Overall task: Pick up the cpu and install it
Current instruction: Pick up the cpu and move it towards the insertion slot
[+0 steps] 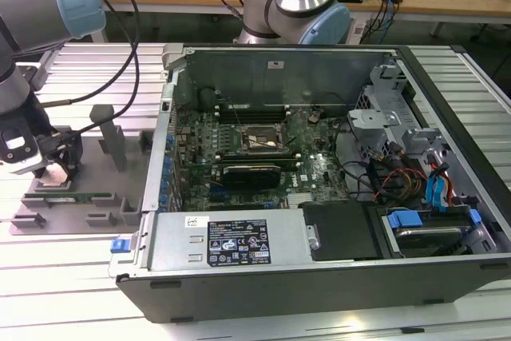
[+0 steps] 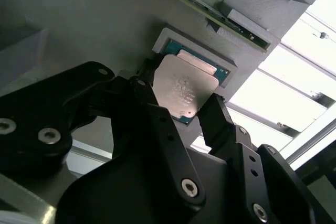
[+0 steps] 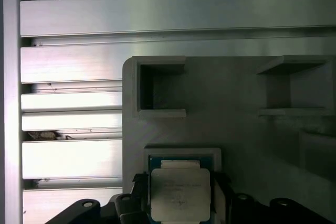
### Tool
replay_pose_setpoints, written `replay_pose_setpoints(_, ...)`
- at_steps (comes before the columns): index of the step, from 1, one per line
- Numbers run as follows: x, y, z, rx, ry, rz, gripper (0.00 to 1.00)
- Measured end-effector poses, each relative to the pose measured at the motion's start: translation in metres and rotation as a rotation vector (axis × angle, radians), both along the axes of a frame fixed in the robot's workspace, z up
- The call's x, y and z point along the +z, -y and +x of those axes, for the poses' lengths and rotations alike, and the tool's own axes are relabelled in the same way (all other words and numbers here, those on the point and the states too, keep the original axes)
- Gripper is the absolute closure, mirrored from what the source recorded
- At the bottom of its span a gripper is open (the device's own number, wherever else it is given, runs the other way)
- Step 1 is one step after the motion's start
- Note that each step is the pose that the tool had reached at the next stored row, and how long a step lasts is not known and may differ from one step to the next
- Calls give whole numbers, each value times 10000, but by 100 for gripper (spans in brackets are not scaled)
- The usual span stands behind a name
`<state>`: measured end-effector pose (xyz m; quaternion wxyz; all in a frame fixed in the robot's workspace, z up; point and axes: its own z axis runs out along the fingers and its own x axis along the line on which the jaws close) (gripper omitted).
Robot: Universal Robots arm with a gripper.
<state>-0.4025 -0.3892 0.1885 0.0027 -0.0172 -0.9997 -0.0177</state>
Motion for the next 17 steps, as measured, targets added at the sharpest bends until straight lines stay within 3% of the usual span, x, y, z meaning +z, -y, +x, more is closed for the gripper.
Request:
replay_pose_setpoints(10, 6, -1, 1, -1, 7, 4, 45)
replay_pose_setpoints(17, 196, 0, 0, -1, 0, -51, 45)
